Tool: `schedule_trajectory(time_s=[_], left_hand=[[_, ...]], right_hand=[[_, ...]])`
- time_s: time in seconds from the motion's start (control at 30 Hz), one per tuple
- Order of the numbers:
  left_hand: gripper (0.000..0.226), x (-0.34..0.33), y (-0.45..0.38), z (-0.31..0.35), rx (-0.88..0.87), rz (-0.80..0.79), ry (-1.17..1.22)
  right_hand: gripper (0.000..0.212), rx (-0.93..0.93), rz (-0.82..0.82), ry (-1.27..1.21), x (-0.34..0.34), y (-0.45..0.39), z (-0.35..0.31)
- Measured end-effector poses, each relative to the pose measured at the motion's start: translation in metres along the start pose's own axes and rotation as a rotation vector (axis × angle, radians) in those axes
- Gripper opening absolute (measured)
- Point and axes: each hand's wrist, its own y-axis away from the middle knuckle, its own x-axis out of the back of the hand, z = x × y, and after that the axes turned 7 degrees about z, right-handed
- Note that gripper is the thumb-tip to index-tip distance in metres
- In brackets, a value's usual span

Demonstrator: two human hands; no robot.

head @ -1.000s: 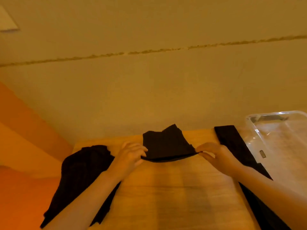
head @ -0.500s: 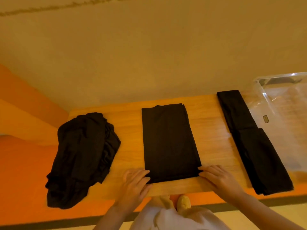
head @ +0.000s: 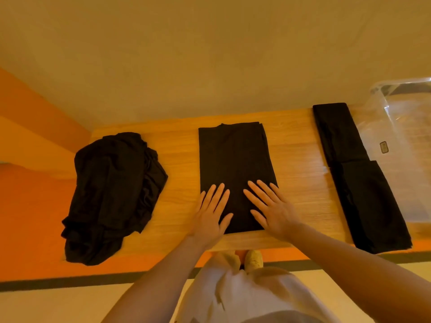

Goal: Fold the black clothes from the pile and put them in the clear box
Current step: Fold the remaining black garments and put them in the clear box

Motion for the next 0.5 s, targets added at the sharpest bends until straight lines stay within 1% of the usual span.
schedule_trajectory(time_s=[0.13, 0.37, 0.5], left_hand=[[0.064, 0.003, 0.019, -0.005, 0.02, 0.009, -0.007], [0.064, 0.004, 0.044, 0.004, -0.004, -0.072, -0.031], [0.059, 0.015, 0.038, 0.006, 0.031, -0.027, 0.055]], right_hand=[[0.06, -0.084, 0.016, -0.021, -0.001, 0.027, 0.017], [0.061, -0.117, -0.009, -0.01, 0.003, 0.061, 0.011], [0.057, -0.135, 0.015, -0.037, 0.012, 0.065, 0.002]])
